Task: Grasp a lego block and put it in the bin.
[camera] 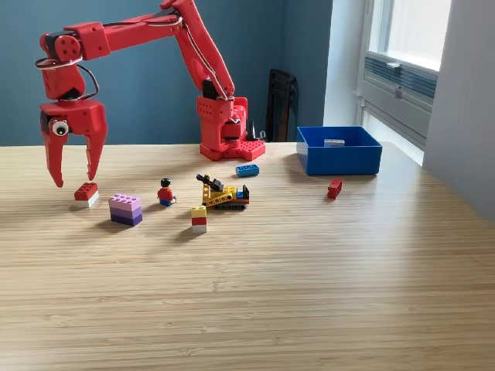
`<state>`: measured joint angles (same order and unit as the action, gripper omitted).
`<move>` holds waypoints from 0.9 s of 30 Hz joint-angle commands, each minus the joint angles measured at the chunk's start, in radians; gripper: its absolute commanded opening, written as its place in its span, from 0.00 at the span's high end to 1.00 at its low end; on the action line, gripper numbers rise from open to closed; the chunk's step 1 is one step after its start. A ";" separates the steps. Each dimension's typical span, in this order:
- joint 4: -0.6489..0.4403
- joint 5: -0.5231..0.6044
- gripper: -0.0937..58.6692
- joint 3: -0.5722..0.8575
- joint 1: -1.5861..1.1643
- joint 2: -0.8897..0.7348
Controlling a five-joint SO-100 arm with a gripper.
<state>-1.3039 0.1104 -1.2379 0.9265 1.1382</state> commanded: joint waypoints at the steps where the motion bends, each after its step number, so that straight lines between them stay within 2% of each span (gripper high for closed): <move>1: 0.021 0.012 0.67 -0.023 -0.028 0.021; 10: 0.021 0.018 0.67 -0.034 -0.064 0.021; 19: 0.021 -0.023 0.67 -0.049 -0.064 0.021; 23: 0.021 -0.031 0.74 -0.051 -0.064 0.021; 26: 0.023 -0.031 0.93 -0.052 -0.064 0.021; 27: 0.023 -0.028 0.96 -0.052 -0.064 0.021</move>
<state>-1.2885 0.0813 -1.2962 0.8606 1.1382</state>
